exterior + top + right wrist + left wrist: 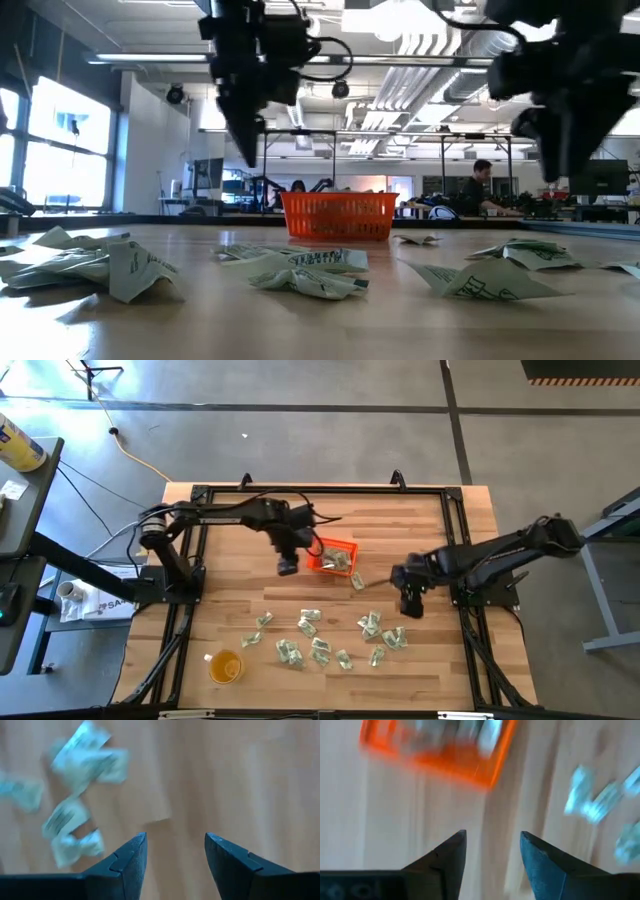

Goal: Pick and place Stevia / Truvia into bins
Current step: Put the stevia packet into the basket

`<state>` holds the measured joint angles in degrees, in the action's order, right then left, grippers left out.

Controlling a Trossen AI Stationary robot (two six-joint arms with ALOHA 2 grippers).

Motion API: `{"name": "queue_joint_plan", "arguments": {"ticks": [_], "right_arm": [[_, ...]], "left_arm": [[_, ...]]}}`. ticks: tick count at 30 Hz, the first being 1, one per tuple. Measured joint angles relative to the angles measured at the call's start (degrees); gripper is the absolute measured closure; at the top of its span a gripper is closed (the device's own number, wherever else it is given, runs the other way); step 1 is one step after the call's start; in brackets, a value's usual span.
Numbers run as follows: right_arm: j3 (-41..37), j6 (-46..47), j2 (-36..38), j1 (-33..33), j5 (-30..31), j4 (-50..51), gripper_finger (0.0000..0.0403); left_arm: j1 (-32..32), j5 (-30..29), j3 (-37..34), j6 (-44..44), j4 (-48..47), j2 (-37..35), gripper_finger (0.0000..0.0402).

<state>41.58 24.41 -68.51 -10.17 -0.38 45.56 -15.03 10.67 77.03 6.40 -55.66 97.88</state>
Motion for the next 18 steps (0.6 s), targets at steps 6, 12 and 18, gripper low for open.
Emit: {"name": "queue_joint_plan", "arguments": {"ticks": [6, 12, 18], "right_arm": [[-4.6, 4.8, -0.2, -8.0, -1.2, -6.8, 0.0214], [-5.0, 8.7, -1.5, -17.2, 0.5, -13.4, 0.0226], [-5.0, 6.1, -7.8, -23.2, -7.1, -19.7, 0.0216]], "left_arm": [[0.1, -2.0, -7.0, -2.0, -4.8, -8.5, 0.0178], [0.0, -3.9, -17.9, -7.7, 0.2, -17.1, 0.0198], [0.1, -4.2, -25.7, -12.8, 4.2, -21.0, 0.0214]]}}
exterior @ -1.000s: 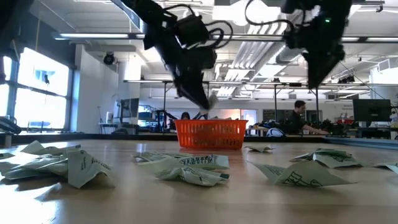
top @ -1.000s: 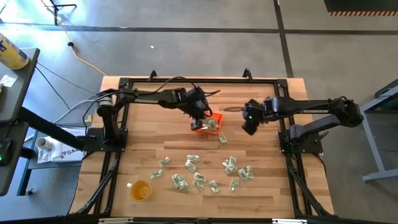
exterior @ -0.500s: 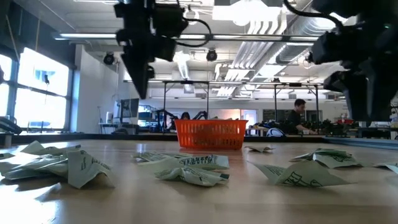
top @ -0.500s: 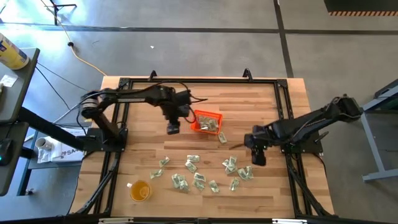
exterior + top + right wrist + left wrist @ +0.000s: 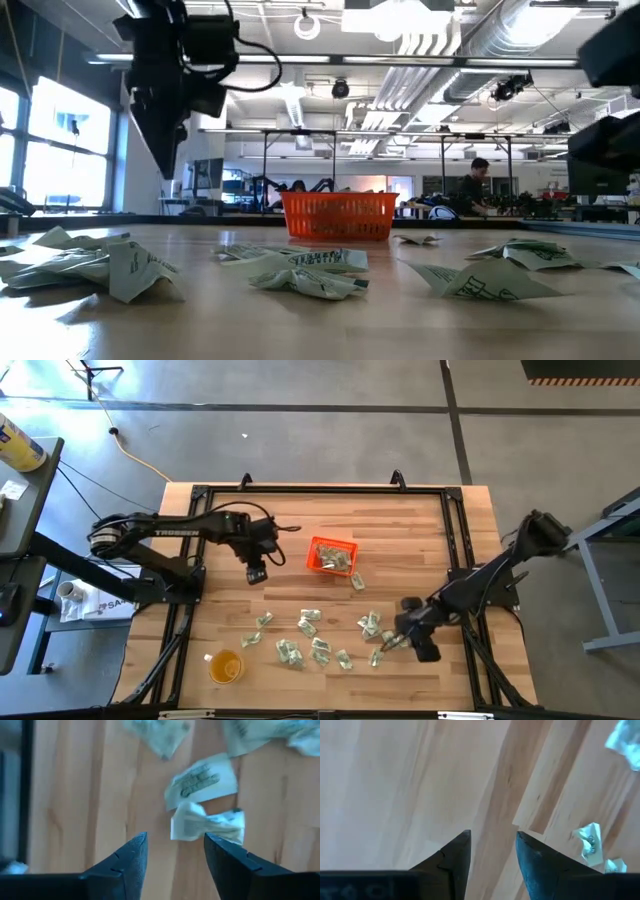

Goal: Pick and place Stevia / Truvia into bins
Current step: Put the stevia packet into the basket

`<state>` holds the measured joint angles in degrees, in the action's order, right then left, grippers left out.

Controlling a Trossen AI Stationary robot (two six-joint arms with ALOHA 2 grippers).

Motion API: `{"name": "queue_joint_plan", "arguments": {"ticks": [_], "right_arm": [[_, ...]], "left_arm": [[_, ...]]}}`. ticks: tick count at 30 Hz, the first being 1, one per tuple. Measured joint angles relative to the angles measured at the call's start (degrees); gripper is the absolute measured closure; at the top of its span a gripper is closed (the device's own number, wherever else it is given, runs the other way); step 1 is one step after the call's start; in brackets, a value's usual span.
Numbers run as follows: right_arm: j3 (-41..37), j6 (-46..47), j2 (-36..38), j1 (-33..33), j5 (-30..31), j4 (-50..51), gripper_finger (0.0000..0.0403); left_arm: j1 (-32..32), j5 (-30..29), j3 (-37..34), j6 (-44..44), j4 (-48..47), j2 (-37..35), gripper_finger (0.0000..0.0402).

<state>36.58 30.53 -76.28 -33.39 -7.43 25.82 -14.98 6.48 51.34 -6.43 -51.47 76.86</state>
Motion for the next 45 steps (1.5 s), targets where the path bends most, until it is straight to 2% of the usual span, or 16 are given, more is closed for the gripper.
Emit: {"name": "queue_joint_plan", "arguments": {"ticks": [7, 13, 19, 22, 25, 29, 33, 36, 40, 43, 45], "right_arm": [[0.0, -5.2, -4.5, -1.1, 8.1, 0.6, 0.0174], [0.0, -16.8, -6.0, -1.2, 7.6, 0.5, 0.0144], [0.1, -25.8, -8.8, 1.7, 6.9, -0.4, 0.0149], [0.3, -27.3, -10.2, 4.2, 5.5, -0.2, 0.017], [0.3, -28.2, -10.6, 7.4, 5.7, -0.4, 0.0211], [0.3, -28.1, -10.6, 13.2, 6.4, 0.1, 0.0294], [0.3, -28.5, -10.6, 19.6, 4.1, 0.6, 0.0384], [1.3, -24.3, -10.7, 24.8, 7.0, 1.1, 0.0382], [4.0, -17.7, -9.4, 31.5, 15.3, 1.3, 0.0383], [7.8, -15.0, -7.5, 35.9, 23.6, -3.5, 0.0395], [10.8, -13.6, -7.3, 39.0, 25.1, -6.8, 0.0388]], "left_arm": [[0.0, 0.7, -1.5, -5.6, 0.8, -0.3, 0.022], [0.0, 0.9, -1.5, -7.4, 1.0, -0.3, 0.0224], [0.0, 0.9, -1.5, -9.4, 1.0, -0.3, 0.0225], [0.0, 1.0, -1.4, -10.7, 1.0, -0.3, 0.0225], [0.0, 1.0, -1.4, -11.9, 0.7, -0.3, 0.0225], [0.0, 2.7, -1.4, -12.3, 0.2, -0.3, 0.0225], [0.0, 3.8, -1.4, -12.4, 0.0, -0.3, 0.0225], [0.0, 3.4, -1.4, -12.3, -2.1, -0.3, 0.0225], [0.0, 1.8, -1.4, -10.4, -4.1, -0.3, 0.0225], [0.0, 0.3, -1.4, -8.6, -4.4, -0.3, 0.0225], [0.0, -0.7, -1.4, -7.4, -4.2, -0.3, 0.0225]]}}
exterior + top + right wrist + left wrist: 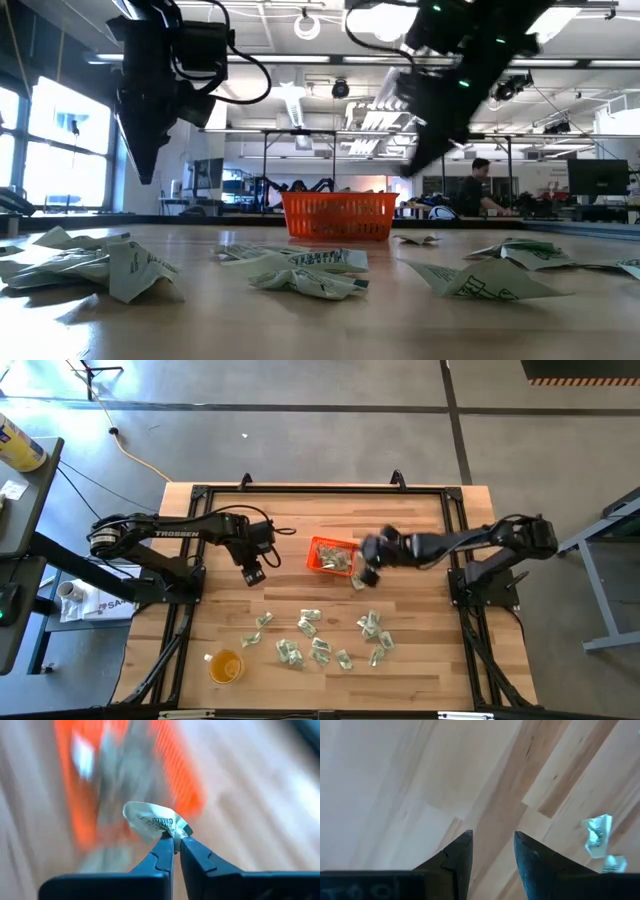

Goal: Pick and place Stevia / Truvia into bins
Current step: Put the stevia packet into the basket

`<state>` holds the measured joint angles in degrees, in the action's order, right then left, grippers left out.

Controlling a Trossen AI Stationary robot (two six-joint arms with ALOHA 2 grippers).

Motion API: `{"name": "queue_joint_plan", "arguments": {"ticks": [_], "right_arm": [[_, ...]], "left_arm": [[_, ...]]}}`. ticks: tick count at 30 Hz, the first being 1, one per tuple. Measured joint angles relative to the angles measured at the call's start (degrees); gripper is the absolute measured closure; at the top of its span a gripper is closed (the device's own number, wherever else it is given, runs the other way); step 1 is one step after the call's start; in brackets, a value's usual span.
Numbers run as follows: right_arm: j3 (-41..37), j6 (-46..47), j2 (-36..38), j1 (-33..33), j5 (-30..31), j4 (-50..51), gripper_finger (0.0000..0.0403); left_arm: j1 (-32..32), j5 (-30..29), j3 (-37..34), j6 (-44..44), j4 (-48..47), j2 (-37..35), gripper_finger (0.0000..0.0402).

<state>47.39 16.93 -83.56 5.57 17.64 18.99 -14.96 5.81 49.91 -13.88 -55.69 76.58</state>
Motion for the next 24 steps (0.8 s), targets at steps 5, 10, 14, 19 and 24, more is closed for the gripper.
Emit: {"name": "queue_joint_plan", "arguments": {"ticks": [5, 10, 14, 19, 24], "right_arm": [[9.0, -0.3, -3.9, 6.3, -8.9, -4.3, 0.0381], [18.2, 0.7, -13.3, 7.7, -23.9, 1.1, 0.0362], [24.6, 1.1, -19.0, 7.3, -25.6, 11.2, 0.0306], [27.5, 1.0, -18.7, 5.6, -21.4, 18.8, 0.0216], [27.7, 5.6, -13.9, 0.8, -9.2, 25.5, 0.0141]], "left_arm": [[0.0, -1.6, 0.0, 1.7, 0.5, 0.0, 0.0225], [0.0, -2.7, -0.1, 1.8, 1.3, 0.0, 0.0225], [0.6, -2.3, -2.4, 0.6, 3.3, 0.0, 0.0225], [3.8, -2.2, -6.6, -0.4, 7.1, 0.0, 0.0225], [8.4, -2.2, -10.2, -1.0, 12.1, 0.0, 0.0225]]}}
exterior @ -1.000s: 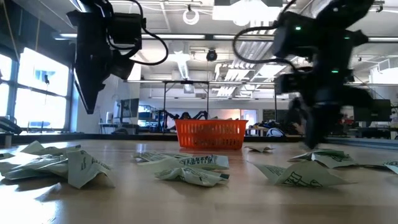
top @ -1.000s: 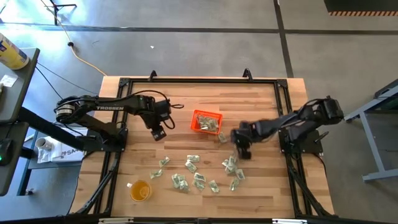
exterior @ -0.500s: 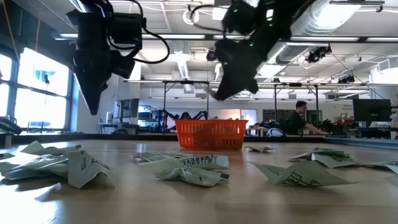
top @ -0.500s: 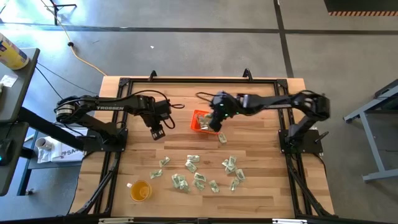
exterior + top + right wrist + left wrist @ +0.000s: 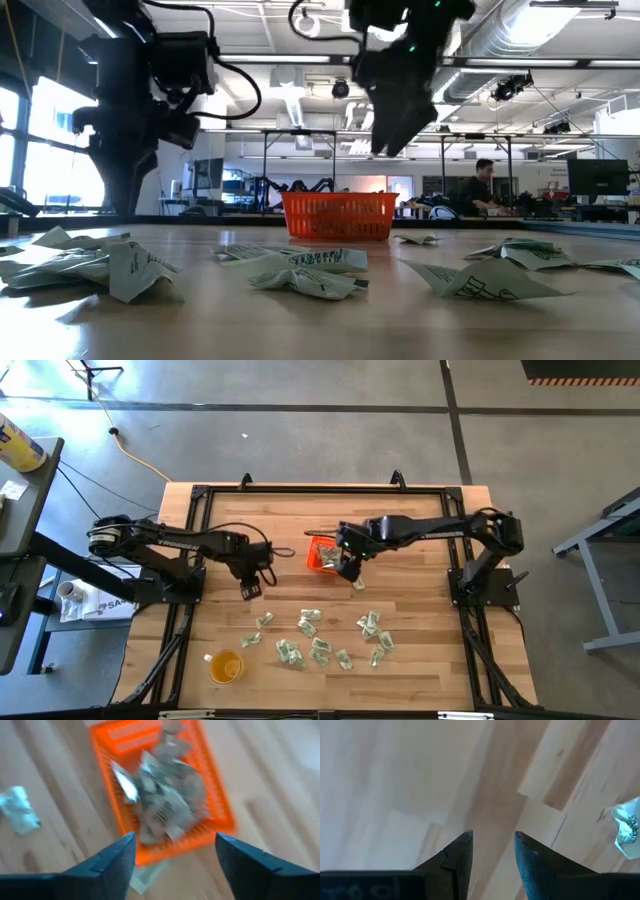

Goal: Pick and place Stevia / Truvia into bins
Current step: Put the stevia packet into the basket

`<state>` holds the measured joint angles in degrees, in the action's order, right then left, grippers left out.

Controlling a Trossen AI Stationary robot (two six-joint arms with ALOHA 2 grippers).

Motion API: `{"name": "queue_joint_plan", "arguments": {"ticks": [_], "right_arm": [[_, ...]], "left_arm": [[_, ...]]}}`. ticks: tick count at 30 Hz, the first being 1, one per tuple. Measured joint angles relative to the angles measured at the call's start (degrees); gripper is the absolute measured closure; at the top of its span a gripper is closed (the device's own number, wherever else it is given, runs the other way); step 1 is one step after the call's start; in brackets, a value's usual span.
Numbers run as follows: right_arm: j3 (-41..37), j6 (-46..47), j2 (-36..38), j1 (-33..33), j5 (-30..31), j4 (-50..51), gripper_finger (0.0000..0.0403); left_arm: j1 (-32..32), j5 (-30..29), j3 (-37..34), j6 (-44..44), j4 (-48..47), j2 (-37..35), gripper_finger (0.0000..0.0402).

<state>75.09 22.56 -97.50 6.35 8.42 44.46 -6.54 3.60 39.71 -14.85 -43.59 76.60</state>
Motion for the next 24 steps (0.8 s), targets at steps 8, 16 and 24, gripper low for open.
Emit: {"name": "queue_joint_plan", "arguments": {"ticks": [8, 16, 24], "right_arm": [[0.0, 12.8, 1.1, -9.4, 9.9, 11.6, 0.0102], [-1.3, 16.8, 0.3, -15.9, 14.5, 15.8, 0.0102], [-13.5, 19.4, 0.4, -16.4, 9.8, 16.9, 0.0102]], "left_arm": [[8.6, 3.3, -5.3, 6.0, 8.7, 0.0, 0.0225], [16.4, 3.1, -4.6, -4.4, 14.2, 0.0, 0.0225], [25.3, -1.8, -0.4, -32.3, 13.6, 2.9, 0.0225]]}}
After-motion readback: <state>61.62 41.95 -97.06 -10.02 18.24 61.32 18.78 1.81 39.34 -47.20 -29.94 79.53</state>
